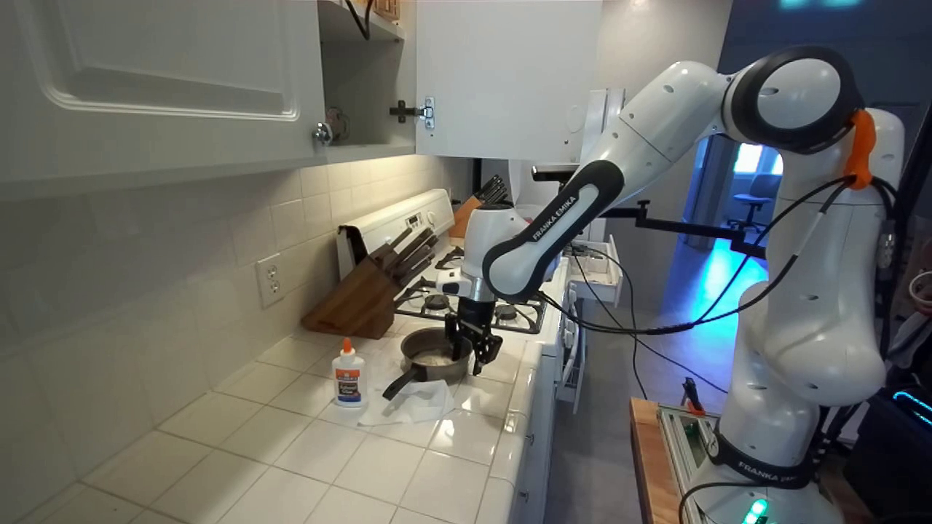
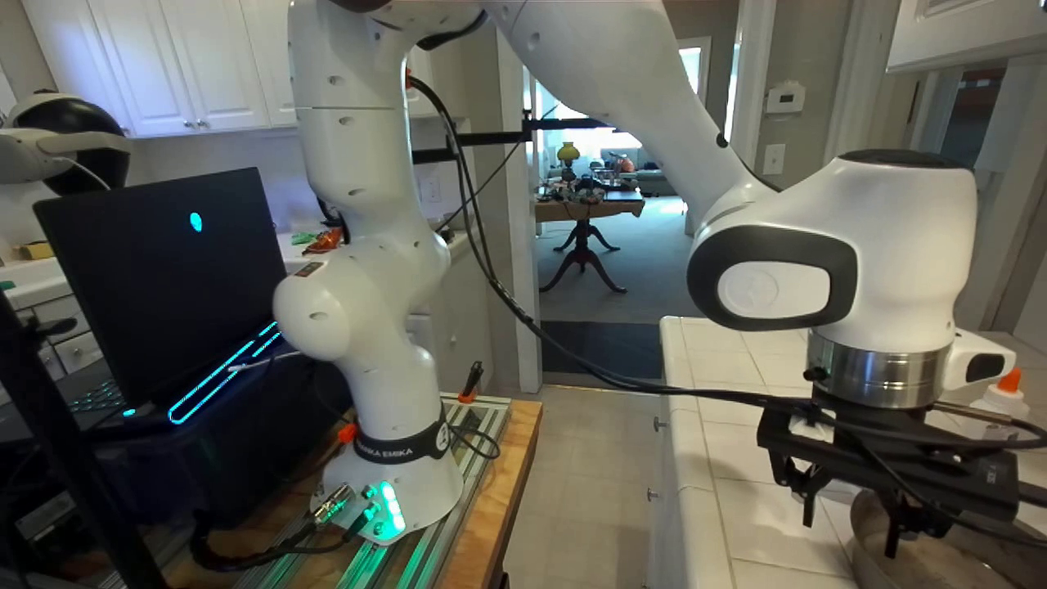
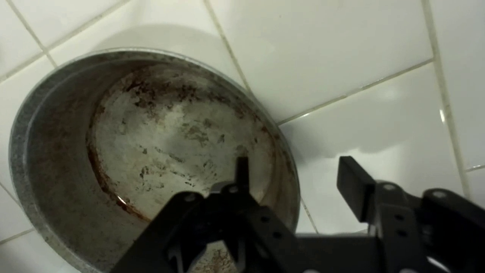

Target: Pick up the pan, and then place it in the open cabinet

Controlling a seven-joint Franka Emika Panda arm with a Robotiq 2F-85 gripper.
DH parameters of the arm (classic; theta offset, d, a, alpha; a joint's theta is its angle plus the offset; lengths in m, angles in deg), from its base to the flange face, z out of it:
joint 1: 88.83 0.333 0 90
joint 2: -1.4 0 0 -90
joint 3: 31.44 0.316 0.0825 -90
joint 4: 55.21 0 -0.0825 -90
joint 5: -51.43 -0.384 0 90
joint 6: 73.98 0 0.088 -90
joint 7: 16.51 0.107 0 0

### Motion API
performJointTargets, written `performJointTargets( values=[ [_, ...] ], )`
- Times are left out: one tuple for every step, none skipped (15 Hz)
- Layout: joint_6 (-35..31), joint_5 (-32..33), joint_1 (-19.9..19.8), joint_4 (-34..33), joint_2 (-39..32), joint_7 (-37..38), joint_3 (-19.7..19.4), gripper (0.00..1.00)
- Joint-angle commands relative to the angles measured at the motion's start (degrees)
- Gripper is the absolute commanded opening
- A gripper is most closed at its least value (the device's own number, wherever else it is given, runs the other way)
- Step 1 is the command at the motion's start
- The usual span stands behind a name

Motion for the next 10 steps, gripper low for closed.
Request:
performJointTargets(
  values=[
    [-0.5, 1.8, -0.6, -1.8, -1.9, 1.2, 0.0, 0.58],
    [-0.6, 1.8, -0.7, -2.0, -2.1, 1.2, 0.0, 0.49],
    [-0.5, 1.7, -0.8, -2.3, -2.4, 1.3, 0.0, 0.49],
    [-0.4, 1.7, -0.9, -2.5, -2.6, 1.5, 0.0, 0.42],
    [-0.4, 1.2, -1.0, -2.6, -2.6, 1.2, 0.1, 0.35],
    [-0.3, 1.1, -1.1, -2.7, -2.8, 1.2, 0.2, 0.27],
    [-0.3, 0.9, -1.2, -2.8, -2.9, 1.0, 0.3, 0.2],
    [-0.2, 0.9, -1.2, -2.9, -3.1, 1.0, 0.3, 0.12],
    [-0.2, 0.9, -1.2, -2.9, -3.1, 1.0, 0.4, 0.06],
    [-0.1, 1.0, -1.2, -2.9, -3.1, 1.2, 0.4, 0.0]
  ],
)
